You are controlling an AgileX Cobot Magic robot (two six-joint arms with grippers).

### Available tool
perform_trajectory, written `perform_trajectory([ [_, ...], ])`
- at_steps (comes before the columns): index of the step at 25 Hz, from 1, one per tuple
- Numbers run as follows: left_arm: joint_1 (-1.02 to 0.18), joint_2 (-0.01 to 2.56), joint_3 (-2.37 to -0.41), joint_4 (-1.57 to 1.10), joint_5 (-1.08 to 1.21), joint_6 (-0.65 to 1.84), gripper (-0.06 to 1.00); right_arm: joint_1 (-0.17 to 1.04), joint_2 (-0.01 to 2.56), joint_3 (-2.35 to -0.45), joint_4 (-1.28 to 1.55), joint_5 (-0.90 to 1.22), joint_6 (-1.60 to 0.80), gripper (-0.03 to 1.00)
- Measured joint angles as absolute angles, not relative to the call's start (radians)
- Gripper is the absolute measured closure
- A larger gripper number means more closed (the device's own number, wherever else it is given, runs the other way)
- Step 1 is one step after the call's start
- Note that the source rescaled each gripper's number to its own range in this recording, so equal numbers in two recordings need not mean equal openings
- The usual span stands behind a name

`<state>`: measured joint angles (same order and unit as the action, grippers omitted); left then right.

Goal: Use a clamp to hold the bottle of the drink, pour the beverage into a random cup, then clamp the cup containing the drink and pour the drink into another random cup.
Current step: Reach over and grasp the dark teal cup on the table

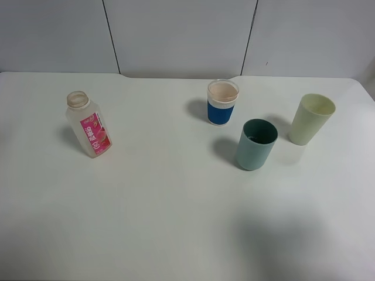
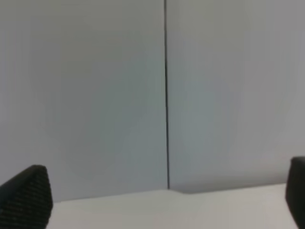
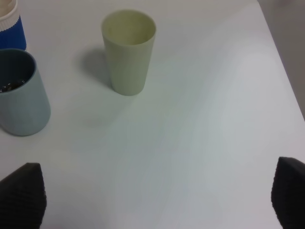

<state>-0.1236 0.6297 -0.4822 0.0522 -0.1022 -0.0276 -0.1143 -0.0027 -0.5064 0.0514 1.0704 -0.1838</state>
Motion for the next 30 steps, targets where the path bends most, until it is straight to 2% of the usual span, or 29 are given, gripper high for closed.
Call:
perform_trajectory([
  [8, -0.124, 0.324, -0.507, 0.067, 0.216, -0.026, -0.06, -0.114, -0.003, -0.506, 0.051, 1.070, -0.184, 0.16],
  [17, -0.113, 0.151, -0.556, 0.101, 0.510, -0.033, -0.06, -0.114, -0.003, -0.506, 0.051, 1.070, -0.184, 0.16],
  [25, 0.065, 0.080, -0.598, 0.100, 0.714, -0.034, -0.06, -0.114, -0.003, -0.506, 0.051, 1.070, -0.184, 0.16],
  [30, 0.129, -0.003, -0.599, 0.099, 0.796, -0.034, -0.06, -0.114, -0.003, -0.506, 0.051, 1.070, -0.184, 0.16],
])
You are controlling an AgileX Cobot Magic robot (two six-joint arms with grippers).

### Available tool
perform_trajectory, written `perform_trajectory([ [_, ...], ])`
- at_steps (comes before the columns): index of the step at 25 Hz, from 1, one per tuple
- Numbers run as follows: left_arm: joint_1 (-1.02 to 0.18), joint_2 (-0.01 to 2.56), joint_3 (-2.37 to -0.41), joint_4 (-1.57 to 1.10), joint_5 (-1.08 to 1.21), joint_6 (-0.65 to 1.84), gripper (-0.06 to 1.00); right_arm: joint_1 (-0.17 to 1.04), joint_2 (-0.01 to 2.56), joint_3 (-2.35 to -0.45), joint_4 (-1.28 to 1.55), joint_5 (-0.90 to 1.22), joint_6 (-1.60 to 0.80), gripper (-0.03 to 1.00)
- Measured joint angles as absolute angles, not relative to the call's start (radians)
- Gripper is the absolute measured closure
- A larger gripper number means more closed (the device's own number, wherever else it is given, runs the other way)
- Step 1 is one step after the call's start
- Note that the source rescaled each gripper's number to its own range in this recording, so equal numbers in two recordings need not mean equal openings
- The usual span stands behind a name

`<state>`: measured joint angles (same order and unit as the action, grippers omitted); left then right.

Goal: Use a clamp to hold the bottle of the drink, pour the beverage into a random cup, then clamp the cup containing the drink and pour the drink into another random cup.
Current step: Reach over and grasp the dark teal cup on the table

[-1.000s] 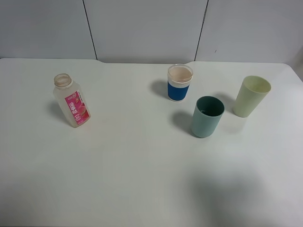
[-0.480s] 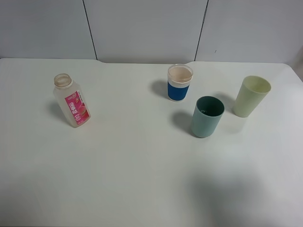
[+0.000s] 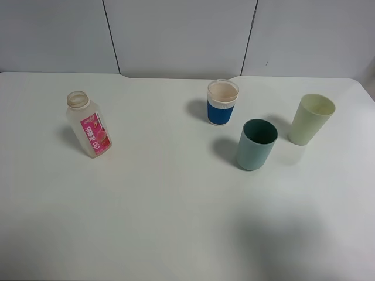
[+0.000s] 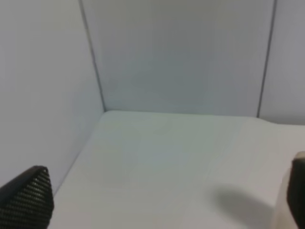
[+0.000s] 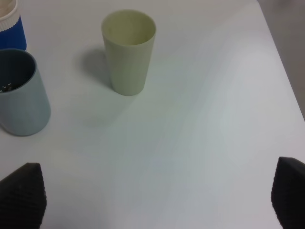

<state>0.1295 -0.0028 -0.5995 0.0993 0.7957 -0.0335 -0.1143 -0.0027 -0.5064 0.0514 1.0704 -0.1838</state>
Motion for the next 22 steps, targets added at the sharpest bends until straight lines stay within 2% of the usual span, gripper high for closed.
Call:
perform_trajectory([
  [7, 0.138, -0.004, -0.600, 0.076, 0.981, -0.034, -0.06, -0.114, -0.003, -0.506, 0.051, 1.070, -0.184, 0.16],
  [22, 0.138, -0.004, -0.505, 0.039, 1.050, -0.048, -0.06, -0.114, -0.003, -0.506, 0.051, 1.070, -0.184, 0.16],
])
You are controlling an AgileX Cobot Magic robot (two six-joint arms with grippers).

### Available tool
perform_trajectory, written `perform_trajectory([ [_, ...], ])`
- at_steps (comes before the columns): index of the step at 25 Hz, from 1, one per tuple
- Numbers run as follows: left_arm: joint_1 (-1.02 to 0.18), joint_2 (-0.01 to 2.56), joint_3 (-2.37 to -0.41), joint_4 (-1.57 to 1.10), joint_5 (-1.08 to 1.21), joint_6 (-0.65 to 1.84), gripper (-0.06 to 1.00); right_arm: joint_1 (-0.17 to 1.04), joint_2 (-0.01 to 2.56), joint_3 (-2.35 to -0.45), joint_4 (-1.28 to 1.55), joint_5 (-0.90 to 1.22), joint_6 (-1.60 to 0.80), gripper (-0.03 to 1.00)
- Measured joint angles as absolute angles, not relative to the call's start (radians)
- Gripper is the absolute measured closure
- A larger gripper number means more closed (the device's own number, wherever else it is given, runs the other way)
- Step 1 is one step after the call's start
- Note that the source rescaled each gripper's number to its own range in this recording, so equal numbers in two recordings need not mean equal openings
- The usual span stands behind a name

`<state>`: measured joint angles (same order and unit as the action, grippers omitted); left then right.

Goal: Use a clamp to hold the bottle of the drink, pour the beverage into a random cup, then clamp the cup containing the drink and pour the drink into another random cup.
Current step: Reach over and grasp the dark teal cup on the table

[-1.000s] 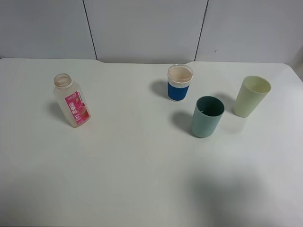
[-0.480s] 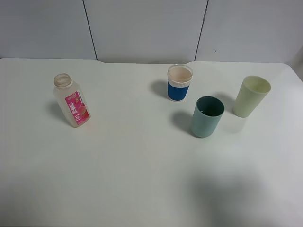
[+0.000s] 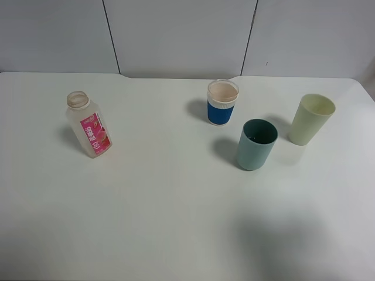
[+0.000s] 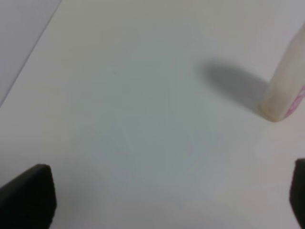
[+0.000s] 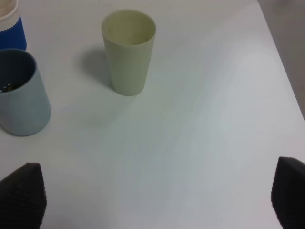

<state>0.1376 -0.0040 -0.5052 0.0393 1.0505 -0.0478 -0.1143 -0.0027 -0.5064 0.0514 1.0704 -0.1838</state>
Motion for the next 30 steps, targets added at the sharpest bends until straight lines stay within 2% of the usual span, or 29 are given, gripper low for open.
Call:
perform_trajectory([
  [7, 0.135, -0.004, -0.505, 0.039, 1.050, -0.048, -0.06, -0.114, -0.003, -0.506, 0.051, 1.070, -0.184, 0.16],
  [15, 0.018, -0.004, -0.505, 0.039, 1.050, -0.048, -0.06, -0.114, -0.003, -0.506, 0.051, 1.070, -0.184, 0.16],
  [23, 0.079, -0.004, -0.505, 0.039, 1.050, -0.048, -0.06, -0.114, -0.003, -0.506, 0.051, 1.070, -0.184, 0.16],
  [30, 0.079, -0.004, -0.505, 0.039, 1.050, -0.048, -0.06, -0.114, -0.003, -0.506, 0.051, 1.070, -0.184, 0.16],
])
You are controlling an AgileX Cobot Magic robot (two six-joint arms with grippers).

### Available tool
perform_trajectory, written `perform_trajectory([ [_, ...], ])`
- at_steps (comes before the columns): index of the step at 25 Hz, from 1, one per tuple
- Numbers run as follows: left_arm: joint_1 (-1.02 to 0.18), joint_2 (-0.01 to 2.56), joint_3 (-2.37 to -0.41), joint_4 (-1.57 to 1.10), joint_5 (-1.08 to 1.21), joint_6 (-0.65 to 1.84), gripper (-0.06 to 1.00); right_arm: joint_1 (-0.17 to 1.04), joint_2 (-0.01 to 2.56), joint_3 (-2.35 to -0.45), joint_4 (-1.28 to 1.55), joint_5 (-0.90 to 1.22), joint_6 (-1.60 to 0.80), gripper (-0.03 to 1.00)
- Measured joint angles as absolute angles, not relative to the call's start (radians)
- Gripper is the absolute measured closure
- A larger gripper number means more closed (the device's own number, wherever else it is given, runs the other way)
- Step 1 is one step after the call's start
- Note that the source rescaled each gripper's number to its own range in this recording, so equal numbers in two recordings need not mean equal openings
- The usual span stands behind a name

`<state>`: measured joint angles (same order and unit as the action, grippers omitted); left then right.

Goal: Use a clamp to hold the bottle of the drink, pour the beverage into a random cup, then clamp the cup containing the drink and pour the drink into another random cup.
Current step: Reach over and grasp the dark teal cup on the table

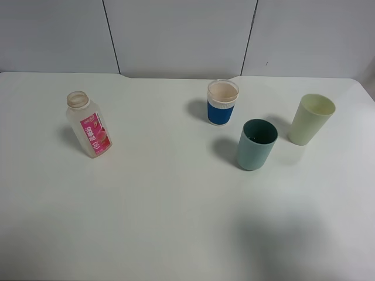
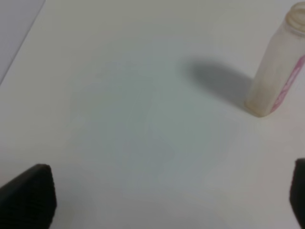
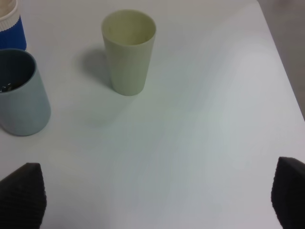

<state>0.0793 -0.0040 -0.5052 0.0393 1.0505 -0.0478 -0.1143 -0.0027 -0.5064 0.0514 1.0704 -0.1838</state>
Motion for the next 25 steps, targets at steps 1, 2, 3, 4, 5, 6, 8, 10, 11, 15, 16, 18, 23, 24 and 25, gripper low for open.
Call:
perform_trajectory([
  [1, 0.079, -0.004, -0.505, 0.039, 1.050, -0.048, -0.06, -0.114, -0.003, -0.506, 0.051, 1.070, -0.184, 0.16],
  [2, 0.079, -0.004, -0.505, 0.039, 1.050, -0.048, -0.06, -0.114, -0.003, -0.506, 0.051, 1.070, -0.184, 0.16],
  [3, 0.079, -0.004, -0.505, 0.039, 1.050, -0.048, -0.06, -0.114, -0.003, -0.506, 0.051, 1.070, -0.184, 0.16],
  [4, 0.079, -0.004, -0.505, 0.039, 1.050, -0.048, -0.06, -0.114, -0.003, -0.506, 0.051, 1.070, -0.184, 0.16],
  [5, 0.079, -0.004, -0.505, 0.039, 1.050, -0.048, -0.06, -0.114, -0.003, -0.506, 0.051, 1.070, -0.184, 0.16],
  [6, 0.079, -0.004, -0.505, 0.039, 1.050, -0.048, -0.06, -0.114, -0.003, -0.506, 0.051, 1.070, -0.184, 0.16],
  [8, 0.079, -0.004, -0.505, 0.039, 1.050, -0.048, -0.06, -0.114, -0.003, -0.506, 0.051, 1.070, -0.184, 0.16],
  [10, 0.079, -0.004, -0.505, 0.039, 1.050, -0.048, -0.06, -0.114, -0.003, -0.506, 0.051, 1.070, -0.184, 0.16],
  [11, 0.079, -0.004, -0.505, 0.039, 1.050, -0.048, -0.06, -0.114, -0.003, -0.506, 0.051, 1.070, -0.184, 0.16],
  [15, 0.079, -0.004, -0.505, 0.039, 1.050, -0.048, -0.06, -0.114, -0.003, -0.506, 0.051, 1.070, -0.184, 0.16],
  [16, 0.079, -0.004, -0.505, 0.039, 1.050, -0.048, -0.06, -0.114, -0.003, -0.506, 0.051, 1.070, -0.184, 0.16],
  [18, 0.079, -0.004, -0.505, 0.039, 1.050, -0.048, -0.06, -0.114, -0.003, -0.506, 0.051, 1.070, -0.184, 0.16],
  [23, 0.079, -0.004, -0.505, 0.039, 1.050, -0.048, -0.06, -0.114, -0.003, -0.506, 0.051, 1.070, -0.184, 0.16],
  [24, 0.079, -0.004, -0.505, 0.039, 1.050, -0.048, -0.06, -0.114, -0.003, -0.506, 0.051, 1.070, -0.184, 0.16],
  [25, 0.079, -0.004, -0.505, 0.039, 1.050, -0.048, -0.06, -0.114, -0.003, -0.506, 0.051, 1.070, -0.184, 0.16],
])
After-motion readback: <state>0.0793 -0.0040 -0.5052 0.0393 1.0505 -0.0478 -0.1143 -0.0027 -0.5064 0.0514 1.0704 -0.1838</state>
